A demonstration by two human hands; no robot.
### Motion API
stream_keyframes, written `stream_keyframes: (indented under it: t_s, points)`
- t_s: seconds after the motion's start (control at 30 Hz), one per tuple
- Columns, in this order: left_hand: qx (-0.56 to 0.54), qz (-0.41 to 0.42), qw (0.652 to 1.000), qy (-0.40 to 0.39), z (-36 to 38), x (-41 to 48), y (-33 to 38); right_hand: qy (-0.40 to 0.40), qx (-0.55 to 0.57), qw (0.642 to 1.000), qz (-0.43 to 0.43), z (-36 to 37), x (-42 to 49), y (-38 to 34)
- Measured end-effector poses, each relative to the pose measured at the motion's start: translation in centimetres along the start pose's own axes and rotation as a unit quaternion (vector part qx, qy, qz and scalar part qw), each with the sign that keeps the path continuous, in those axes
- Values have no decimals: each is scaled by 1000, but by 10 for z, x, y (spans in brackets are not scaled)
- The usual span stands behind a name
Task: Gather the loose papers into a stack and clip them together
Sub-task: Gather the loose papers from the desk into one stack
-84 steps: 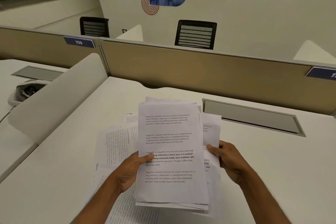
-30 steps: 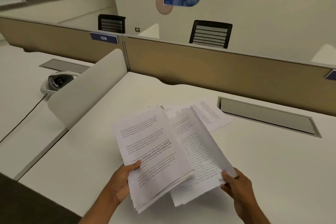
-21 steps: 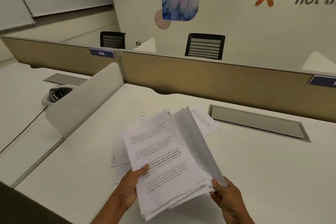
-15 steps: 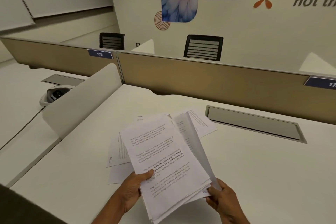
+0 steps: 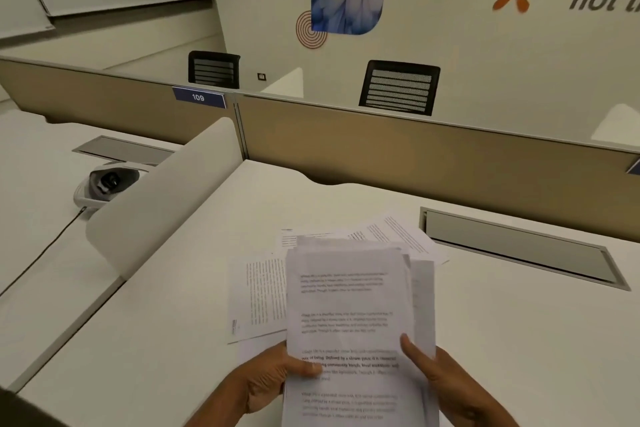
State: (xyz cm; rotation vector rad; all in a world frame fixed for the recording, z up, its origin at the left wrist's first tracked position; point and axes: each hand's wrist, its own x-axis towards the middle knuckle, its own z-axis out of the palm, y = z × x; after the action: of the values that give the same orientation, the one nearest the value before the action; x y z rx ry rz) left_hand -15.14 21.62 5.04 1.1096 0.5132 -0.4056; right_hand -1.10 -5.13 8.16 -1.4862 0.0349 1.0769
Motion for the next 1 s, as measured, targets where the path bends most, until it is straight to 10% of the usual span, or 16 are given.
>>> stream_keyframes:
  t_s: [0.37,0.63,1.0]
  points:
    - [-36,1,999,0,-65,17,10,-4,-22,1000,-12,72,48,-11]
    - [-245,107,951,154,-154,14,18,306,-72,948,-40,82,100,-7]
    - [-158,51,959,231,-172,25,27,249,-330,910,-10,94,142,-25]
